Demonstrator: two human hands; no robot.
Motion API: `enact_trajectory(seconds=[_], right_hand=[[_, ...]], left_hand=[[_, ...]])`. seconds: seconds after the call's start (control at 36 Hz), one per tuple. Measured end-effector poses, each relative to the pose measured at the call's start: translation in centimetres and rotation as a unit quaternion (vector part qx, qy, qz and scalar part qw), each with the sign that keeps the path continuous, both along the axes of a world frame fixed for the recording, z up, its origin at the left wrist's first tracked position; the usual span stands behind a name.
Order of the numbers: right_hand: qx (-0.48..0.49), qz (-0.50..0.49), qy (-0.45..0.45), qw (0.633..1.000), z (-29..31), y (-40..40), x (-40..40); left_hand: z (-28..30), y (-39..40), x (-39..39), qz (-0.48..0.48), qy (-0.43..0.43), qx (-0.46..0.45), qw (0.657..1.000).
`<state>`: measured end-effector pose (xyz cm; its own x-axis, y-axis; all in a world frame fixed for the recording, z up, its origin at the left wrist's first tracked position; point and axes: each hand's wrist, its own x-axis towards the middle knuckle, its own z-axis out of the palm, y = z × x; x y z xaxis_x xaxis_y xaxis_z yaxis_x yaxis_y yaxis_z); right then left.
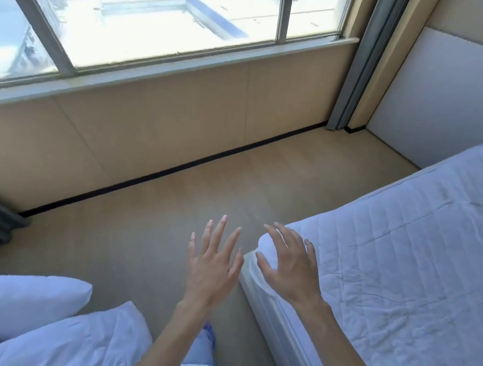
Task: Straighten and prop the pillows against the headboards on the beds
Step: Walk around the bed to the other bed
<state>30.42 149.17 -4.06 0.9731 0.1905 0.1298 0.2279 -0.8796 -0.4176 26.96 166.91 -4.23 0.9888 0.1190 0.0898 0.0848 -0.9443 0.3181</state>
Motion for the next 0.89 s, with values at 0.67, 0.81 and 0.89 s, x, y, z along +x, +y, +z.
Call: enact_trajectory(seconds=[0.67, 0.81, 0.89], right_hand=[[-0.038, -0.200, -0.001, 0.979, 0.3, 12.3, 29.0], [-0.044, -0.237, 0.010, 0.971, 0.2, 11.0, 32.8], [-0.038, -0.263, 0.020, 0.964, 0.1, 9.8, 35.5]], left_hand=[[1.2, 12.6, 36.1, -0.217, -0.006, 0.045, 0.975], [1.1, 10.9, 41.5, -0.254, -0.001, 0.044, 0.966], [0.9, 9.4, 44.9, -0.278, 0.005, 0.039, 0.960]])
